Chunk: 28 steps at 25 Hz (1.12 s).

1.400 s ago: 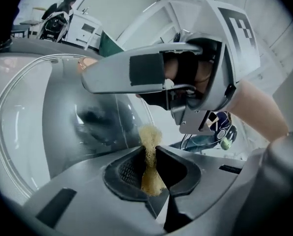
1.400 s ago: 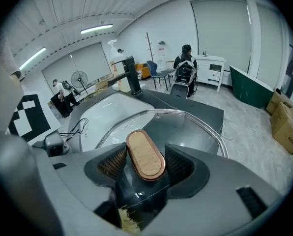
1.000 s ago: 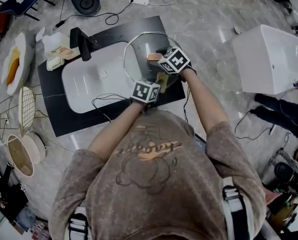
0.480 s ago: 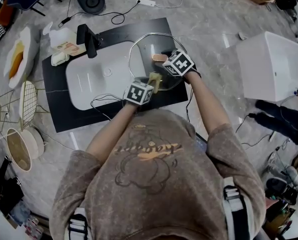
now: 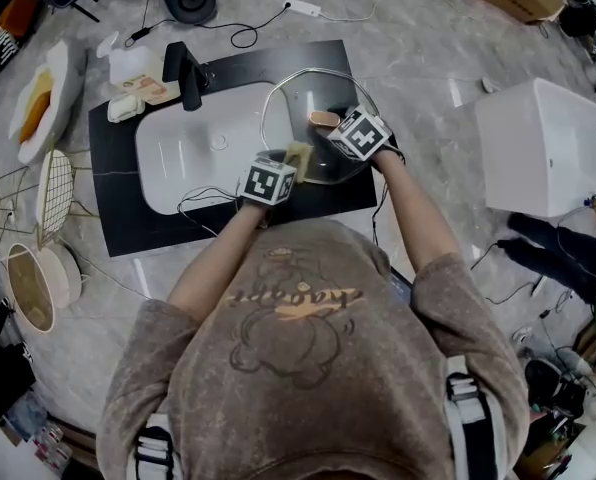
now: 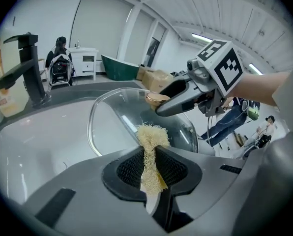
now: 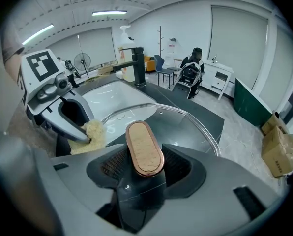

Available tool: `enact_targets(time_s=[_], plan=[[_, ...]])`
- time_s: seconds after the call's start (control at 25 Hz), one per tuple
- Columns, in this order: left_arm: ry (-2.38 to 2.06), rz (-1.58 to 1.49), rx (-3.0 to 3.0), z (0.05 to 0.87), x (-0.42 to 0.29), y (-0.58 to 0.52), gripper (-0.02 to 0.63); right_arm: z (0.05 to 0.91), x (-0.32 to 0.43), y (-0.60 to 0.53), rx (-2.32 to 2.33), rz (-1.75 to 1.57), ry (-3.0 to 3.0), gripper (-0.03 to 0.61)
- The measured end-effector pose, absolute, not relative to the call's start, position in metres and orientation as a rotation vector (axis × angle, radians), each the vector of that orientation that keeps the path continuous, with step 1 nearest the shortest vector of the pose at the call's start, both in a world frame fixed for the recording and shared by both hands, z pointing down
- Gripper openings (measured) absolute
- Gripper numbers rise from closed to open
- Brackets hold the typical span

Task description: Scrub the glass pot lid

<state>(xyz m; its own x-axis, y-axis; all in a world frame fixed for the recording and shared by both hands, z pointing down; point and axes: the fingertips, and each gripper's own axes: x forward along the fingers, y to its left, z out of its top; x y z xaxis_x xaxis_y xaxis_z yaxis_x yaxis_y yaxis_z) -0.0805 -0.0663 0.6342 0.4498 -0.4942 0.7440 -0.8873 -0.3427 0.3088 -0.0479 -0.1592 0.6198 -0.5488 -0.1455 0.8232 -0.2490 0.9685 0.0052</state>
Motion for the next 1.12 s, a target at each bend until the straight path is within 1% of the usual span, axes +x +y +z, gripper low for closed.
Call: enact_targets(time_s=[0.24, 0.48, 1.12], plan=[[-1.264, 0.696, 1.924, 0.635, -0.121, -0.082, 0.075, 0.621, -0.047, -0.159, 0.262, 0.126, -2.151, 0.206], [-1.315, 0.715, 1.889, 0.636, -0.144, -0.097, 0.075, 0.62, -0.047, -0.159, 0.254, 0.124, -2.152, 0.206], [-1.335, 0.704, 1.8, 0.636, -0.169, -0.148, 0.075, 0.625, -0.044, -0.163, 0.256, 0.135, -2.164, 0.197]])
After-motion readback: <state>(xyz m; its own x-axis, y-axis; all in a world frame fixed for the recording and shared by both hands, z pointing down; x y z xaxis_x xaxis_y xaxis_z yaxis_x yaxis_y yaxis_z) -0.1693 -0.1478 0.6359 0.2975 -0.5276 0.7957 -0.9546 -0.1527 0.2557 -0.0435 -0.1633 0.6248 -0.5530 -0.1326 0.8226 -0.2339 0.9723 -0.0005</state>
